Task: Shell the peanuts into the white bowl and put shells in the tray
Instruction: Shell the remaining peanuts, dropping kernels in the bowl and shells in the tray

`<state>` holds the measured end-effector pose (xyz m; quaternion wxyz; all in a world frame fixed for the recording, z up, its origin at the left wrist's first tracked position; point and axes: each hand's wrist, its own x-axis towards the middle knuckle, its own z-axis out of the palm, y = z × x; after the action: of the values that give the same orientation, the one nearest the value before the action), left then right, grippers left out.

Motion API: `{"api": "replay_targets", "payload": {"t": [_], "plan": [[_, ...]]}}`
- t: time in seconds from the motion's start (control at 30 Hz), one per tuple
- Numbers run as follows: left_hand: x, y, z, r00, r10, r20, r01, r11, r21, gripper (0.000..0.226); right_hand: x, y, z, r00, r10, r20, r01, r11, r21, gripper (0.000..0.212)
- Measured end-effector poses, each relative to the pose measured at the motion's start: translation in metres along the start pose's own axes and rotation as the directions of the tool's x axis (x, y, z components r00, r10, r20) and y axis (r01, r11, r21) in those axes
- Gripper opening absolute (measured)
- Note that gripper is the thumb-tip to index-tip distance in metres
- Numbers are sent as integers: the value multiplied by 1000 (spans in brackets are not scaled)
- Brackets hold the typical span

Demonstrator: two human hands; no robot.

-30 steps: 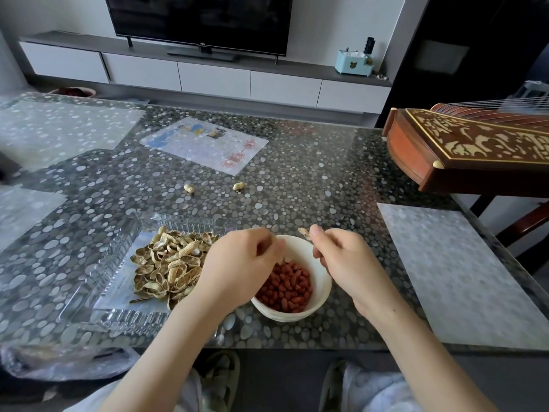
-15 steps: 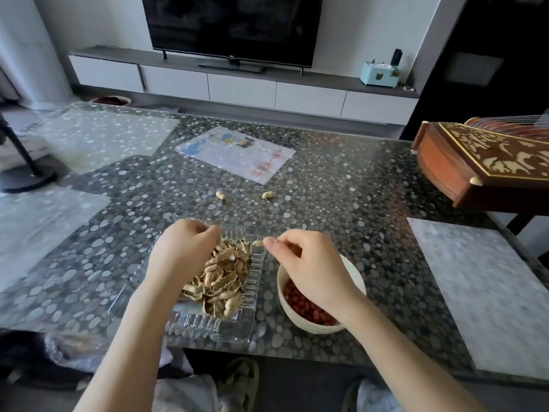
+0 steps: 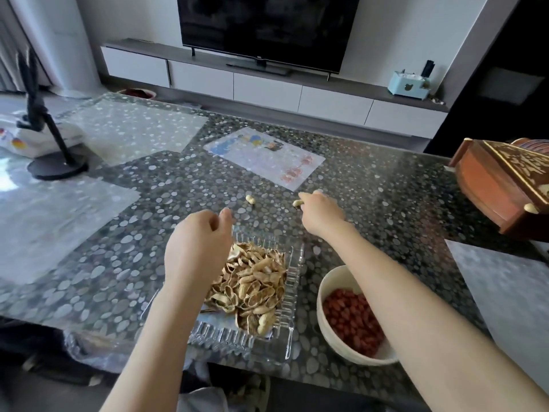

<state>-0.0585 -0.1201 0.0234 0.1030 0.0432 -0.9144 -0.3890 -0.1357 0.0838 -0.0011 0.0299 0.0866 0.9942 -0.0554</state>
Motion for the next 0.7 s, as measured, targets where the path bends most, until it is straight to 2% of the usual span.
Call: {"api": "replay_targets", "payload": {"t": [0.13,0.23,0.3,0.37,0.43,0.47,0.57,0.63,0.7], "plan": [[4,2,4,999,35,-12,-36,999,-33,47,30,-5,8,994,32,101,-16,988,-155,49],[8,6,6,997,75,-10,-76,996,-52,47,36,-7,13,999,-12,45,24,959,-284,37],[9,9,8,995,100,-6,-100,994,-53,46,36,-7,15,998,-59,-6,54,952,-300,24],[9,10,11,993,122,3,-121,991,-61,45,31,-6,11,997,-68,-30,62,986,-153,15],[6,12,13,988,151,30,-148,986,-75,43,23,-2,2,999,-33,-40,38,989,145,18],[4,14,15,985,164,51,-159,983,-88,42,15,0,-4,998,-34,-55,50,950,308,19],[-5,21,18,965,212,151,-186,967,-172,45,-31,2,-24,989,-120,-85,144,684,715,8],[-14,27,20,938,256,234,-194,947,-258,46,-68,4,-34,980,-165,-114,184,516,837,8],[-25,33,22,912,306,272,-214,923,-320,45,-106,9,-40,973,-171,-155,218,453,865,4]]}}
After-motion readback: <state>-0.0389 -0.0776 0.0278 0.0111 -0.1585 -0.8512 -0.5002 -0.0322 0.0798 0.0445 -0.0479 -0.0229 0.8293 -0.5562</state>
